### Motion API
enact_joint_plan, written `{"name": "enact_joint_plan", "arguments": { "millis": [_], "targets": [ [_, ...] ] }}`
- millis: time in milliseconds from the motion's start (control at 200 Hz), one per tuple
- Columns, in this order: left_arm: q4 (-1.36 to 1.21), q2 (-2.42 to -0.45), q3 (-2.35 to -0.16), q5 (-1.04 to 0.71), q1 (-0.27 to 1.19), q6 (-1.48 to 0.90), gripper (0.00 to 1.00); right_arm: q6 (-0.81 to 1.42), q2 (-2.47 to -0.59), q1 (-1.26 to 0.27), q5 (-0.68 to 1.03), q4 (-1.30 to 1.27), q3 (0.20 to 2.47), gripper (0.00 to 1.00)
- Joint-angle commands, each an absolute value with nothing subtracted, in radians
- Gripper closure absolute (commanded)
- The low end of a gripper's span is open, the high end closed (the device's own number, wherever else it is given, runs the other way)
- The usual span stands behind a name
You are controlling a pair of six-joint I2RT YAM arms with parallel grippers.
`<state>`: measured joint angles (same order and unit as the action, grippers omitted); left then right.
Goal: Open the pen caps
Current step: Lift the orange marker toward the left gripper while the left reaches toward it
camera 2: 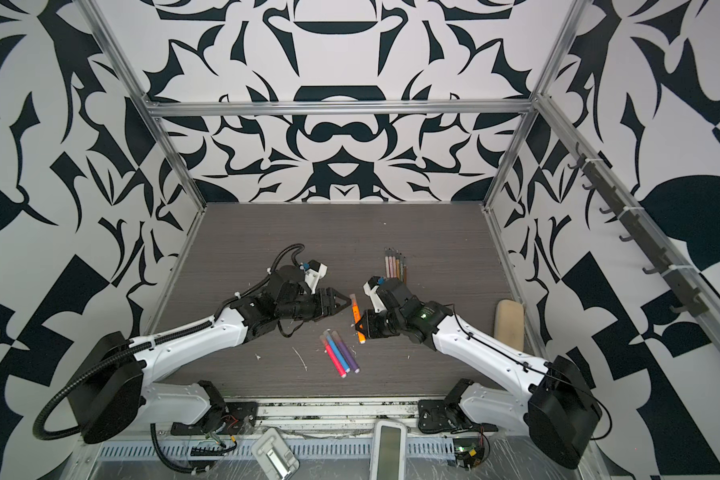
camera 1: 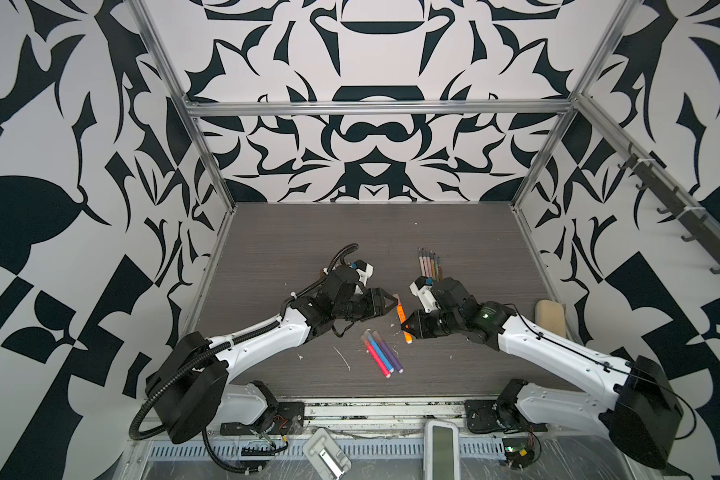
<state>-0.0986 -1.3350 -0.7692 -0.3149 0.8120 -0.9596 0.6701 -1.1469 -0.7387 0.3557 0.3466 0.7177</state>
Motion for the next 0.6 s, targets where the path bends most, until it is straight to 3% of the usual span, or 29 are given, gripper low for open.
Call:
{"name": "enact_joint_plan", "arguments": {
  "millis": [0,260,355,520,595],
  "targets": [
    [-0.069,-1.368,-0.824,-0.326,0.811,-0.911,0.44,0.67,-1.134,-0.738,0.432,0.292,0.764,0.95],
    [-0.035,-1.479,-0.905,-0.368,0.805,-0.864,0.46,0.687,-1.099,-0.737,0.444,0.299,0.786,0.96],
    [-0.02,-1.497,-0.921,-0.369,0.801,-0.854,0.56,0.684,-1.093,-0.737,0.432,0.317,0.792,0.96],
    [0.004,-1.503,-0.953,-0.384,0.782,-0.844,0.84,0.676,-1.099,-0.737,0.434,0.336,0.802,0.96],
    [0.01,-1.503,-0.965,-0.395,0.777,-0.842,0.99,0.671,-1.107,-0.737,0.431,0.339,0.808,0.88]
  ]
}}
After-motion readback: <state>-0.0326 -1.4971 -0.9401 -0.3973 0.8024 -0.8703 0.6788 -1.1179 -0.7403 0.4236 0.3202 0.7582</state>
